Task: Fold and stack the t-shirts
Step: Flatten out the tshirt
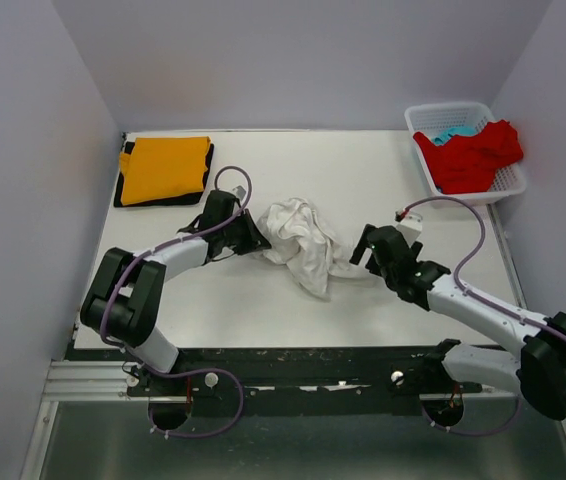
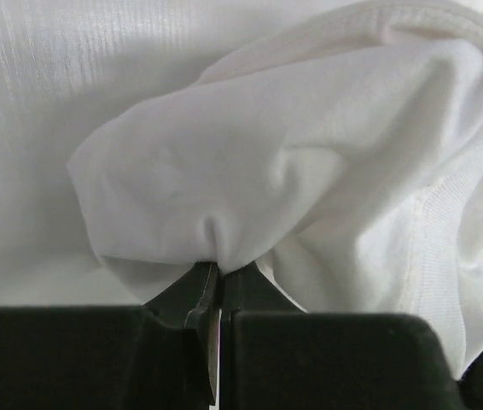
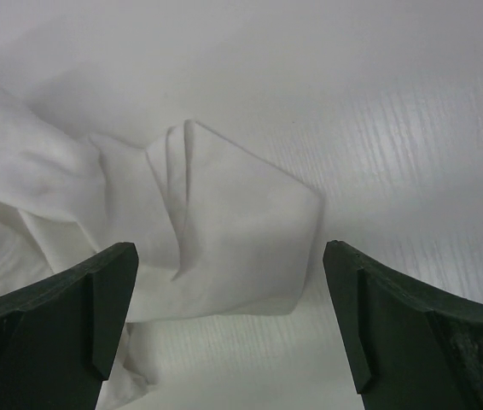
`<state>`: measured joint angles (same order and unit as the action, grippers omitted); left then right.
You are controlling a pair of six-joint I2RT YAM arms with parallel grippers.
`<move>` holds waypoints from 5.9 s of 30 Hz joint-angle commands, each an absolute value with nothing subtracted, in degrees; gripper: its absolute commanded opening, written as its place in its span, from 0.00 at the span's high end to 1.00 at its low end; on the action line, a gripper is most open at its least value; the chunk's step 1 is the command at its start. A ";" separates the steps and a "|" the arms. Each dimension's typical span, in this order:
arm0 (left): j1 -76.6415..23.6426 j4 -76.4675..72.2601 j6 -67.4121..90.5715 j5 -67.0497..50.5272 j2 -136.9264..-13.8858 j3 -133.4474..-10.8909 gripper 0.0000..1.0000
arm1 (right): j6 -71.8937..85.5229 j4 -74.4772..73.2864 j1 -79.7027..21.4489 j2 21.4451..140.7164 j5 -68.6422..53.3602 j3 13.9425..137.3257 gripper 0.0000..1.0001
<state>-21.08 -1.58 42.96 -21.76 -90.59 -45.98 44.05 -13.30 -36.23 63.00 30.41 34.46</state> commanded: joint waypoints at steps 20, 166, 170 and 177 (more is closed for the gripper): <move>-21.27 8.74 38.75 -10.28 -71.23 -43.07 1.00 | 42.04 -8.14 -30.67 84.65 19.08 43.23 0.99; -63.08 39.28 57.34 16.89 -99.60 -43.20 1.00 | 40.36 -18.29 -20.56 74.65 36.20 45.34 0.00; -63.11 41.62 59.76 19.92 -94.57 -43.30 1.00 | 41.73 -20.48 -20.49 74.56 37.38 45.58 0.00; -62.73 57.03 68.24 35.24 -78.43 -49.59 1.00 | 42.92 -26.28 -20.28 71.55 35.02 43.88 0.02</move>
